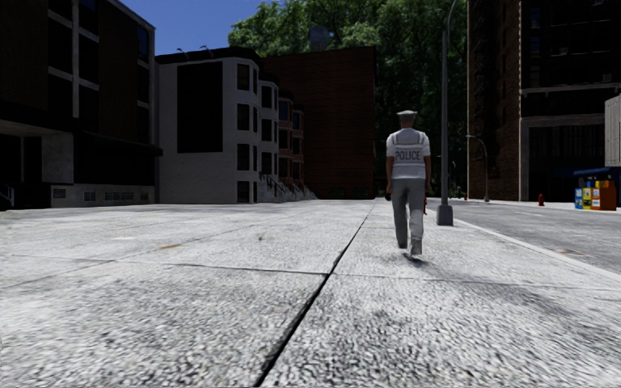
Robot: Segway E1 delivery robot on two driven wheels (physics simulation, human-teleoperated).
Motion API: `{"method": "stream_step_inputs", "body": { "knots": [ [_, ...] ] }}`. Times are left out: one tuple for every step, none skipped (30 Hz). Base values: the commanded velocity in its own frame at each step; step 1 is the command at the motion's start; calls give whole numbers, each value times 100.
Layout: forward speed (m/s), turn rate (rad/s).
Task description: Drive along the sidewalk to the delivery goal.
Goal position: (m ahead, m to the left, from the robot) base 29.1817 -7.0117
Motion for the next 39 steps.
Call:
{"method": "stream_step_inputs", "body": {
  "knots": [
    [190,85],
    [190,85],
    [190,81],
    [190,67],
    [190,46],
    [190,17],
    [190,1],
    [190,0],
    [190,0],
    [190,0],
    [190,0],
    [190,0],
    [190,0],
    [190,0],
    [190,0],
    [190,0],
    [190,0],
    [190,0],
    [190,0],
    [190,0],
    [190,0],
    [190,0],
    [190,0],
    [190,0],
    [190,0],
    [190,0],
    [190,0],
    [190,0],
    [190,0],
    [190,0],
    [190,0],
    [190,0],
    [190,0],
    [190,0],
    [190,0],
    [190,0],
    [190,0],
    [190,0],
    [190,0]
  ]
}}
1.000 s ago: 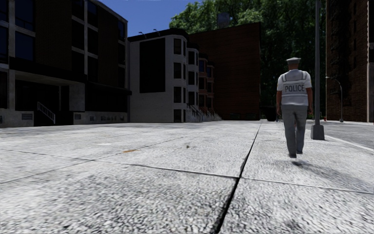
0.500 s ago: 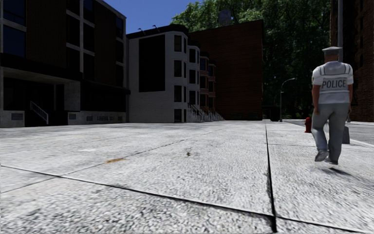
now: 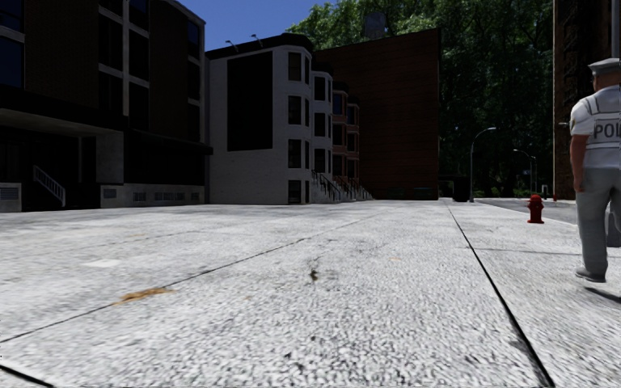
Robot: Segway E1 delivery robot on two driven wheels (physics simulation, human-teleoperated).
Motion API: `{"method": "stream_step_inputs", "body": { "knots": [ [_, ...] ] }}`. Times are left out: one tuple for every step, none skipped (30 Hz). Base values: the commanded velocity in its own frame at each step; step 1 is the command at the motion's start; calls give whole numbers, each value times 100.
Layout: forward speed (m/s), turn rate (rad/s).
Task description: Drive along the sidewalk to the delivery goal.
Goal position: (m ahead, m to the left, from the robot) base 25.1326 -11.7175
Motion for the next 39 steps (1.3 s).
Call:
{"method": "stream_step_inputs", "body": {
  "knots": [
    [190,0],
    [190,0],
    [190,0],
    [190,0],
    [190,0],
    [190,0],
    [190,0],
    [190,0],
    [190,0],
    [190,0],
    [190,0],
    [190,0],
    [190,0],
    [190,0],
    [190,0],
    [190,0],
    [190,0],
    [190,0],
    [190,0],
    [190,0],
    [190,0],
    [190,0],
    [190,0],
    [190,0],
    [190,0],
    [190,0],
    [190,0],
    [190,0],
    [190,0],
    [190,0],
    [190,0],
    [190,0],
    [190,0],
    [190,0],
    [190,0],
    [190,0],
    [190,0],
    [190,0],
    [190,0]
  ]
}}
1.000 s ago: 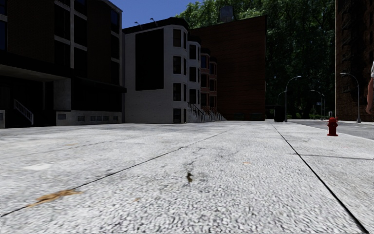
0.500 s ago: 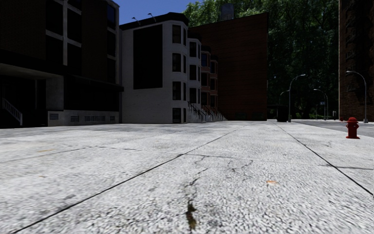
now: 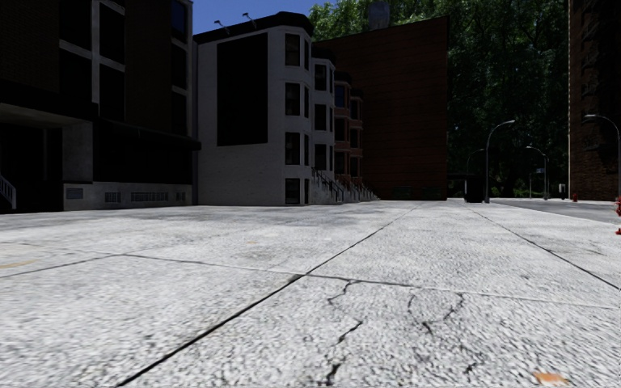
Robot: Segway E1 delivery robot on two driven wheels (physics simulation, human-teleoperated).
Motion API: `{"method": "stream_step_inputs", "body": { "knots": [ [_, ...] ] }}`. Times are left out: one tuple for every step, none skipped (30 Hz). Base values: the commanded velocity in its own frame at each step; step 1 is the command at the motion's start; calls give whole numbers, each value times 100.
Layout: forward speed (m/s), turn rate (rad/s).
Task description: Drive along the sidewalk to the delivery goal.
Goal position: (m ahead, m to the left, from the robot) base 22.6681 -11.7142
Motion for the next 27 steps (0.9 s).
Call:
{"method": "stream_step_inputs", "body": {
  "knots": [
    [190,0],
    [190,0],
    [190,0],
    [190,-15],
    [190,-41],
    [190,-52],
    [190,-55],
    [190,-55],
    [190,-55],
    [190,-56],
    [190,-56],
    [190,-56],
    [190,-56],
    [190,-56],
    [190,-56],
    [190,-56],
    [190,-57],
    [190,-57],
    [190,-57],
    [190,-52],
    [190,-7],
    [190,-2],
    [190,-1],
    [190,-1],
    [190,-1],
    [190,-1],
    [190,0]
  ]
}}
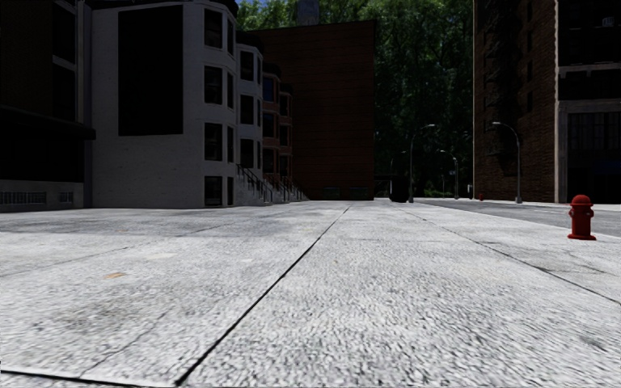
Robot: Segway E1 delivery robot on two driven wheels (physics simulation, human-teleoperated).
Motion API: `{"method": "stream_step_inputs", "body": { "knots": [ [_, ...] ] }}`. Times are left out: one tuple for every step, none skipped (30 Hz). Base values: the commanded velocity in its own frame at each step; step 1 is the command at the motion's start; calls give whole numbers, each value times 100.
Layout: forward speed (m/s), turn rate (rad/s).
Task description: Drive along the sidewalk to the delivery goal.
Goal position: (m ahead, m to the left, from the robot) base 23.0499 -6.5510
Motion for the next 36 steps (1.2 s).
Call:
{"method": "stream_step_inputs", "body": {
  "knots": [
    [190,0],
    [190,-25],
    [190,-25],
    [190,-39],
    [190,-45],
    [190,-59],
    [190,-59],
    [190,-65],
    [190,-66],
    [190,-67],
    [190,-67],
    [190,-67],
    [190,-67],
    [190,-56],
    [190,-4],
    [190,0],
    [190,0],
    [190,0],
    [190,0],
    [190,0],
    [190,0],
    [190,0],
    [190,0],
    [190,0],
    [190,0],
    [190,0],
    [190,0],
    [190,0],
    [190,0],
    [190,0],
    [190,0],
    [190,0],
    [190,0],
    [190,11],
    [190,33],
    [190,33]
  ]
}}
